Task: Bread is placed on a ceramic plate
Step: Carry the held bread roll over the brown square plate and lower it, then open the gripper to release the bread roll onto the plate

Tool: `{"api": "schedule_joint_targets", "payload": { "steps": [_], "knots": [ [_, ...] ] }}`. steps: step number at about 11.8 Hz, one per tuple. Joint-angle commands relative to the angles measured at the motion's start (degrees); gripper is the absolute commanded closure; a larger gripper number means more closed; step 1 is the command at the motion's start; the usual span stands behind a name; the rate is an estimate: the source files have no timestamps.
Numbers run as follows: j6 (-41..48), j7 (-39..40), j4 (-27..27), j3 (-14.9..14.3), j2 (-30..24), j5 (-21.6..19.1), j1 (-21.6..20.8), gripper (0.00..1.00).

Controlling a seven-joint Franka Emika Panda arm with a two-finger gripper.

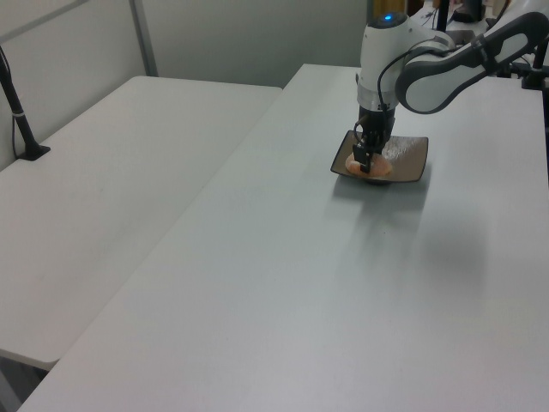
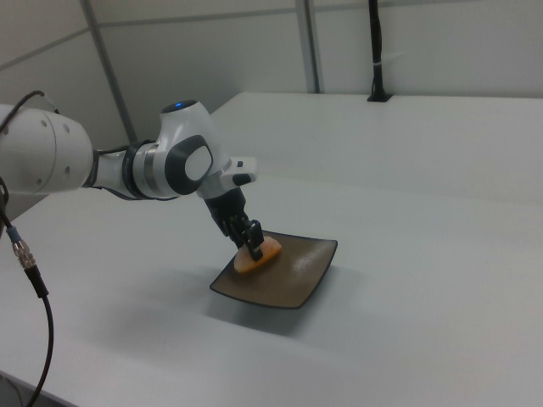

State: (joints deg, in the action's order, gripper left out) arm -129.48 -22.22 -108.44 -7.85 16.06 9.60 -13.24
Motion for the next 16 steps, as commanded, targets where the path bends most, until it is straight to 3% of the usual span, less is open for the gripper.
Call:
{"api": "schedule_joint_targets", "payload": {
  "steps": [1,2,3,4,5,11,14,16],
  "knots": [
    [0.1,1.6,-0.6,-0.3,0.4,0.1,0.8,0.50],
    [0.1,1.6,-0.5,-0.3,0.5,0.2,0.9,0.50],
    [0.1,1.6,-0.4,-0.3,0.5,0.2,0.9,0.36],
    [0.4,1.6,-0.3,-0.3,0.5,0.2,0.9,0.10],
    [0.6,1.6,-0.1,-0.3,0.5,0.2,1.0,0.00],
    [2.6,1.0,3.7,-0.5,-1.5,-0.8,1.0,0.00],
    [13.0,1.7,10.8,0.0,-2.6,-3.4,2.2,0.00],
    [22.5,8.3,14.2,0.3,-5.3,-5.7,2.5,0.00]
  ]
}}
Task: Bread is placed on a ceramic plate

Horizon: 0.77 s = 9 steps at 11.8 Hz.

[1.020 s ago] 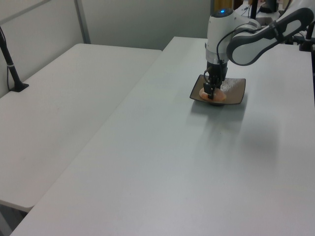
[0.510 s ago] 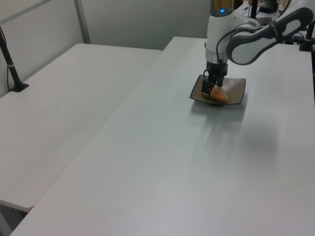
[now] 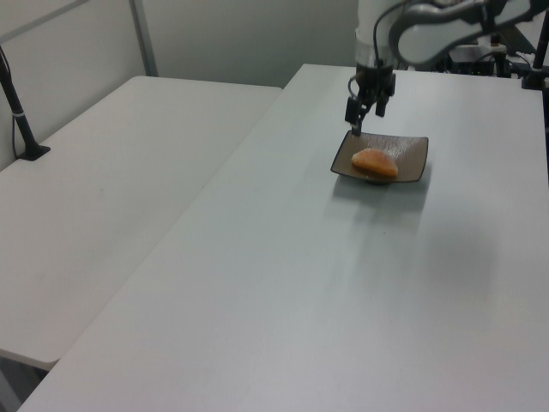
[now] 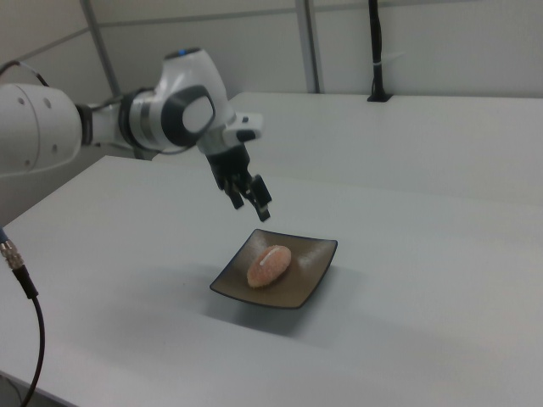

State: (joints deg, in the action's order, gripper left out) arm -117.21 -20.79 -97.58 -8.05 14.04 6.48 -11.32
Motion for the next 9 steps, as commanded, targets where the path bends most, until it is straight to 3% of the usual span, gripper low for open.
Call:
{"api": "schedule_joint_targets", "payload": {
  "steps": [1,3,5,6,9],
  "knots": [
    [15.3,11.4,4.4,0.6,-5.1,-2.8,1.3,0.00],
    [20.2,14.3,4.4,2.6,-9.4,-2.8,3.1,0.00],
    [22.0,14.2,4.0,7.6,-11.9,-3.1,6.0,0.00],
    [22.3,13.8,3.4,8.7,-12.1,-3.1,6.0,0.00],
    [20.2,13.3,0.7,8.8,-13.5,-6.4,5.9,0.00]
  ]
}}
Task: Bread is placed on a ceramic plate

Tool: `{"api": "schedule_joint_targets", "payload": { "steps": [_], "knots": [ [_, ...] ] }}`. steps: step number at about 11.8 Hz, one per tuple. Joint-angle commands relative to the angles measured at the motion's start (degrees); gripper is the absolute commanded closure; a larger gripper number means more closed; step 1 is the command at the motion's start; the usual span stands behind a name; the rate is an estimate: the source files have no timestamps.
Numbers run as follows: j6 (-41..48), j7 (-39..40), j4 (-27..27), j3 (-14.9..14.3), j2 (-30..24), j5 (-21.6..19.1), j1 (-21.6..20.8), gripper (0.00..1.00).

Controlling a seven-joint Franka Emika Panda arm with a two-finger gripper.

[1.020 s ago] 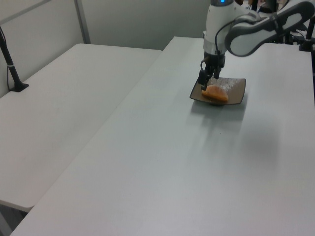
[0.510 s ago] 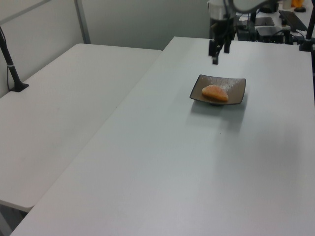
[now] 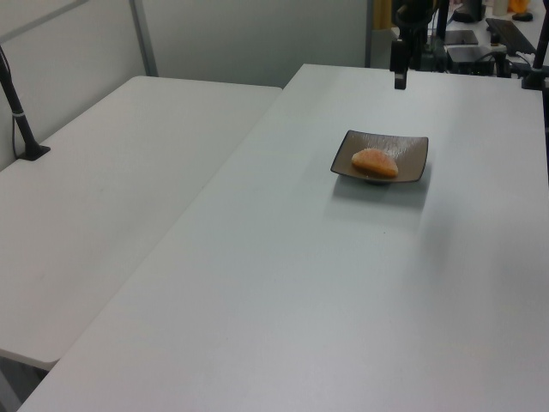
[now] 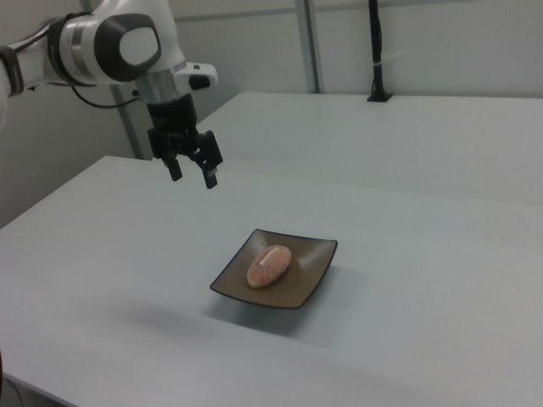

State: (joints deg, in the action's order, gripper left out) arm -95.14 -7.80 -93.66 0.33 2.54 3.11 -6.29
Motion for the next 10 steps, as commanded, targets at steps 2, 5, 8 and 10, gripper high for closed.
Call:
{"api": "schedule_joint_targets", "payload": {
  "steps": [2,5,8,10],
  "knots": [
    [-4.1,0.4,-4.8,0.3,-2.8,-3.6,0.9,0.00],
    [-3.6,0.8,-5.6,0.4,-2.8,-3.3,0.6,0.00],
    [-4.2,1.0,-5.5,0.5,-2.6,-3.1,0.9,0.00],
    [-4.1,1.0,-5.4,0.5,-2.6,-3.2,0.9,0.00]
  ]
}}
